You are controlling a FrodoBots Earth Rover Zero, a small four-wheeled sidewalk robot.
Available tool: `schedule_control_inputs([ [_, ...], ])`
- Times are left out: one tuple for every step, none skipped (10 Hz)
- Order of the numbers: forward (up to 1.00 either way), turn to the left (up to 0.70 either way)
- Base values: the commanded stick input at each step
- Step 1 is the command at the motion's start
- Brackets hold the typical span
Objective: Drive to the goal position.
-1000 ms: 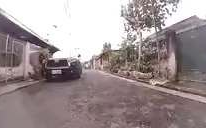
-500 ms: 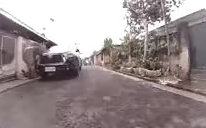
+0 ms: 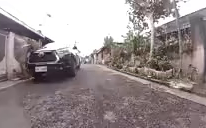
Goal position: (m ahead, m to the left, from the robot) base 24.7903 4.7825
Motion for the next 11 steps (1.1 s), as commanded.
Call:
schedule_control_inputs([
  [1.0,0.0],
  [1.0,0.0],
  [1.0,0.0],
  [1.0,0.0],
  [1.0,0.0],
  [1.0,0.0],
  [1.0,0.0],
  [1.0,0.0],
  [1.0,0.0],
  [1.0,0.0],
  [1.0,0.0],
])
